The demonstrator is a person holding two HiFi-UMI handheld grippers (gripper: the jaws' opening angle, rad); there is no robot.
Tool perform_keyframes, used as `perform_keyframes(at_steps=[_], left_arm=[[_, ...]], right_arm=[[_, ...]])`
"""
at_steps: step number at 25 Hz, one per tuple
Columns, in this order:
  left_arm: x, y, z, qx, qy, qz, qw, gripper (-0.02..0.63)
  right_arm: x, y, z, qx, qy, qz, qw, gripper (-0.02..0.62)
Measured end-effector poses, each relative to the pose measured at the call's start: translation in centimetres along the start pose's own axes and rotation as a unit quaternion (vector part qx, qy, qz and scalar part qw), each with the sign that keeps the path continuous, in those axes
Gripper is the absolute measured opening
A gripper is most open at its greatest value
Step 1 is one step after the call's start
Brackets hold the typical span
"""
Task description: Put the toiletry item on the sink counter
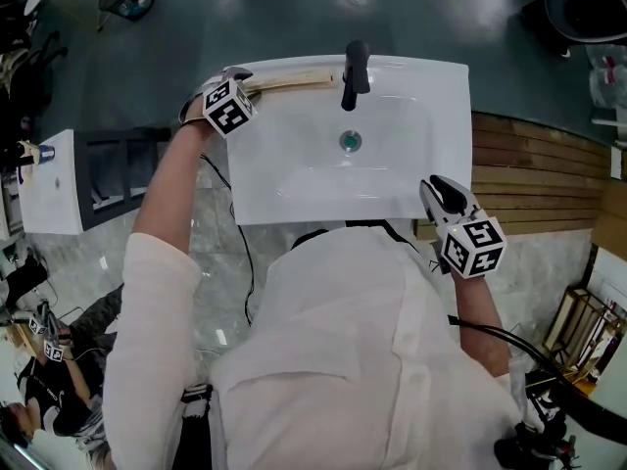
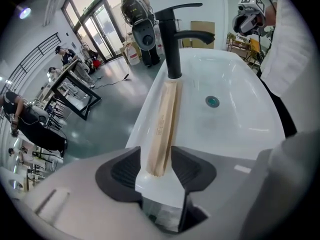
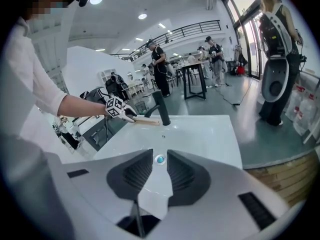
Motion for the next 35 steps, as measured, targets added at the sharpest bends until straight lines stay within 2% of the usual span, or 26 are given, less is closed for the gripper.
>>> perform_keyframes(at_steps=[6,9,14,16,19,21,23,25,29,30,35], left_arm=[[-1.3,-0.1,-0.4,-0.019,0.004,0.007,0.9998,0.195],[-2.8,-0.1,-0.5,-0.058,-0.014,0.016,0.9981,0.195],[-5.9,-0.8,-1.4,-0.082,-0.017,0.054,0.995,0.196],[-7.5,-1.2,-1.8,-0.106,-0.022,0.074,0.9913,0.195],[-10.3,-2.3,-0.6,-0.176,-0.074,0.083,0.978,0.194],[-12.1,-4.4,1.2,-0.225,-0.125,0.063,0.9642,0.193],[-13.6,-7.5,2.9,-0.258,-0.168,0.034,0.9509,0.189],[-15.1,-11.0,4.5,-0.275,-0.203,0.012,0.9396,0.171],[-18.4,-17.6,7.3,-0.312,-0.273,-0.011,0.91,0.016],[-18.8,-18.9,7.8,-0.318,-0.284,-0.017,0.9044,0.006],[-19.4,-25.0,10.8,-0.329,-0.306,-0.074,0.8903,0.005]], right_arm=[[0.1,0.1,0.0,-0.002,0.0,0.006,1.0,0.074],[0.3,0.6,0.2,-0.003,-0.003,0.013,1.0,0.075],[0.2,2.6,0.1,-0.012,-0.007,0.021,1.0,0.074],[0.1,3.6,-0.2,-0.017,-0.009,0.023,1.0,0.074],[-0.2,5.0,-0.7,-0.021,-0.015,0.027,0.999,0.074],[-0.6,5.9,-1.0,-0.02,-0.02,0.03,0.999,0.074],[-1.0,7.1,-1.6,-0.019,-0.026,0.033,0.999,0.074],[-1.5,8.5,-2.7,-0.022,-0.03,0.034,0.999,0.074],[-2.8,11.6,-5.7,-0.017,-0.029,0.037,0.999,0.063],[-3.1,12.1,-6.3,-0.013,-0.028,0.038,0.999,0.058],[-4.2,12.9,-8.9,-0.006,-0.024,0.039,0.999,0.032]])
Point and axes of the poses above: the fingertips, and each gripper's own axes: x forward along the fingers, y to its left, z out of its top, the point moved 1 cm from there along -x, backward along the fingers, and after that the axes turned 13 degrees about x, right-handed, at the moved point
